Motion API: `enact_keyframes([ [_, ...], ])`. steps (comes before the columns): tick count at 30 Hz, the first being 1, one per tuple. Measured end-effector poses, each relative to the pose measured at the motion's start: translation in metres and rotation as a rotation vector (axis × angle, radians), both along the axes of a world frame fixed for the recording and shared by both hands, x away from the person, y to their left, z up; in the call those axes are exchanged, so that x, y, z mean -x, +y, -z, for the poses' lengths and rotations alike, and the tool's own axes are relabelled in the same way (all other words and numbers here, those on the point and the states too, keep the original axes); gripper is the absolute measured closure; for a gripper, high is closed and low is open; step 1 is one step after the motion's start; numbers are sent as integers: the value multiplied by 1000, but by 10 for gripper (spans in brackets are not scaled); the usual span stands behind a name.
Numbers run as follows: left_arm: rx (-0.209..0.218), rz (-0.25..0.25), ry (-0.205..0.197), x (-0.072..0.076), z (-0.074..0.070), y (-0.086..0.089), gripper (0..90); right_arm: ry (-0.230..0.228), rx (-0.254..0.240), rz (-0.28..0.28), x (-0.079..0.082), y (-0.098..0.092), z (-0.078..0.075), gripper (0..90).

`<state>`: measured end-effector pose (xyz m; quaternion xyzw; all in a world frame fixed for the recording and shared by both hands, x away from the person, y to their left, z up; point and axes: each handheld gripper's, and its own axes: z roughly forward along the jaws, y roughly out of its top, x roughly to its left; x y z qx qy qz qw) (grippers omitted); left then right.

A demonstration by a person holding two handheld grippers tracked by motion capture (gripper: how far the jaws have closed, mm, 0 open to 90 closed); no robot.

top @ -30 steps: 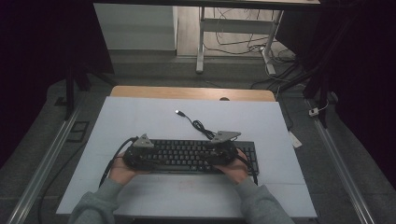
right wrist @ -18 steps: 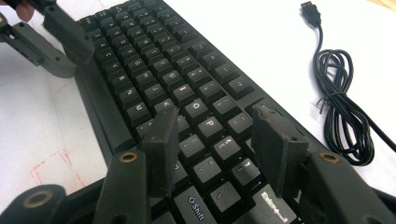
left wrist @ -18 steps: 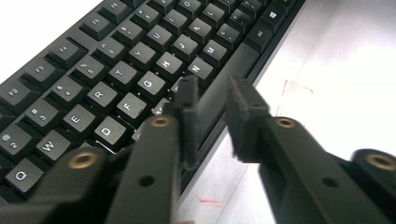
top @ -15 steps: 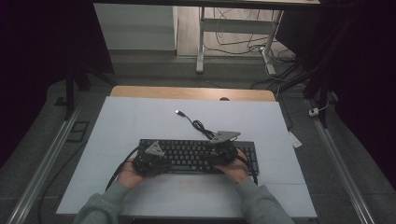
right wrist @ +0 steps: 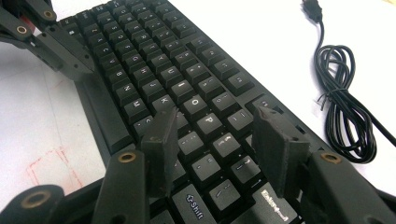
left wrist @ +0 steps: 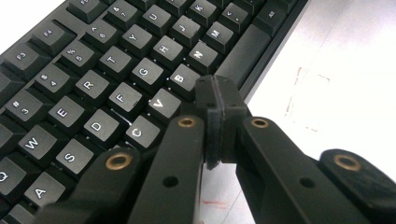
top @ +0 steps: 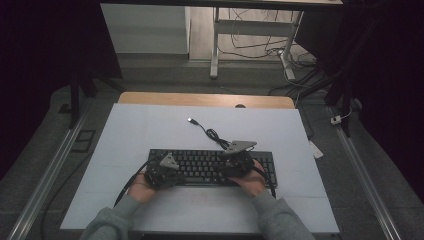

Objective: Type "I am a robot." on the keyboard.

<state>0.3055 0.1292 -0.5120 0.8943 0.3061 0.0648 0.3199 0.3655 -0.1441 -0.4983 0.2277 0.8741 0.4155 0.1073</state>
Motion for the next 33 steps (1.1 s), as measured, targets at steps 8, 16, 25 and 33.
enact_keyframes([
  [8, 5, -4, -1, -1, 5, -1, 888, 2, 19, 2, 0, 1, 1, 510],
  [16, 14, -18, -37, 2, -3, 1, 889, 0, 12, 0, 0, 0, 0, 510],
  [25, 70, -49, -70, 4, -16, 14, 847, 0, 7, 1, 1, 0, 0, 510],
  [33, 110, -108, -101, 5, -21, 25, 546, -2, 5, -2, 1, 0, -1, 508],
])
